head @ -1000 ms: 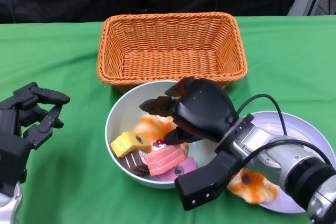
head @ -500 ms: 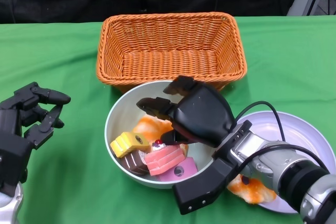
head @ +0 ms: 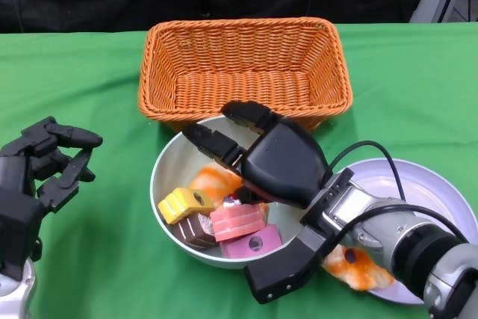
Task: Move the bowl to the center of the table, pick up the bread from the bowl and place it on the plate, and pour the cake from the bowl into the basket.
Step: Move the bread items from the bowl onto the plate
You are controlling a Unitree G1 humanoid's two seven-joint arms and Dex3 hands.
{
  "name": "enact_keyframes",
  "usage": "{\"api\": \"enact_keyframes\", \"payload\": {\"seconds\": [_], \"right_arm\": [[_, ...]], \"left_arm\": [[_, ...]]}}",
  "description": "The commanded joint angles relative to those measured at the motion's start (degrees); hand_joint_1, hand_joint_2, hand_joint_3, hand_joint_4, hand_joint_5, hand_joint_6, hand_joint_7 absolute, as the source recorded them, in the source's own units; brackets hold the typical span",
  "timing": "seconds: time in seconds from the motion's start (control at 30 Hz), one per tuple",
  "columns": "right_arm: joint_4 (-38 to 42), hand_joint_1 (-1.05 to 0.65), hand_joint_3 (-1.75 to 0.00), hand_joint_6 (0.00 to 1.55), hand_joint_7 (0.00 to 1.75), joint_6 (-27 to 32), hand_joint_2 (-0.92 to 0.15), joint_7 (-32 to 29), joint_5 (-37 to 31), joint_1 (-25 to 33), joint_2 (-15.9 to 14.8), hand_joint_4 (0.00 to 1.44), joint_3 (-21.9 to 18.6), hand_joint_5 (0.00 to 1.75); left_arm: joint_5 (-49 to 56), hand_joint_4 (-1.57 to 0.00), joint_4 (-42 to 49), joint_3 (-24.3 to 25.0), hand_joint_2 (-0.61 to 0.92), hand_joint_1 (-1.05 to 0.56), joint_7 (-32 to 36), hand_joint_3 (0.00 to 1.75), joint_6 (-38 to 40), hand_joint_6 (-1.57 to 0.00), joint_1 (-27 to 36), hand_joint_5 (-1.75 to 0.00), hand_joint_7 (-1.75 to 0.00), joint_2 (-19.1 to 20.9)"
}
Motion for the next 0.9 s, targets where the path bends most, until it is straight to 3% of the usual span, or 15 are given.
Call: {"api": "enact_keyframes", "payload": {"seconds": [0.03,0.33,0.6,0.9], "right_arm": [[-1.0,-0.71,0.0,0.18,0.0,1.2,-0.8,2.0,-0.2,-1.0,-0.7,0.35,0.2,0.07],[-3.3,-0.68,0.0,0.21,0.01,2.9,-0.79,6.4,0.4,-0.8,-1.5,0.31,-0.3,0.02],[-2.7,-0.68,0.0,0.2,0.0,4.2,-0.77,6.4,-0.6,-0.7,-1.2,0.3,0.6,0.01],[-0.2,-0.49,0.0,0.51,0.04,3.9,-0.75,3.8,-1.3,-0.9,-0.6,0.62,1.7,0.1]], "left_arm": [[0.2,-0.8,-0.1,0.4,0.92,-0.13,0.4,0.36,-0.5,-0.83,0.0,-1.39,-0.93,0.8],[0.8,-0.81,0.1,0.5,0.92,-0.12,1.1,0.37,-0.7,-0.82,-0.1,-1.4,-0.97,0.8],[1.0,-0.81,0.2,0.4,0.92,-0.13,1.3,0.38,-0.4,-0.81,-0.1,-1.39,-0.99,0.9],[1.8,-0.81,0.0,0.4,0.92,-0.12,1.7,0.37,-0.5,-0.83,0.0,-1.38,-0.99,1.1]]}}
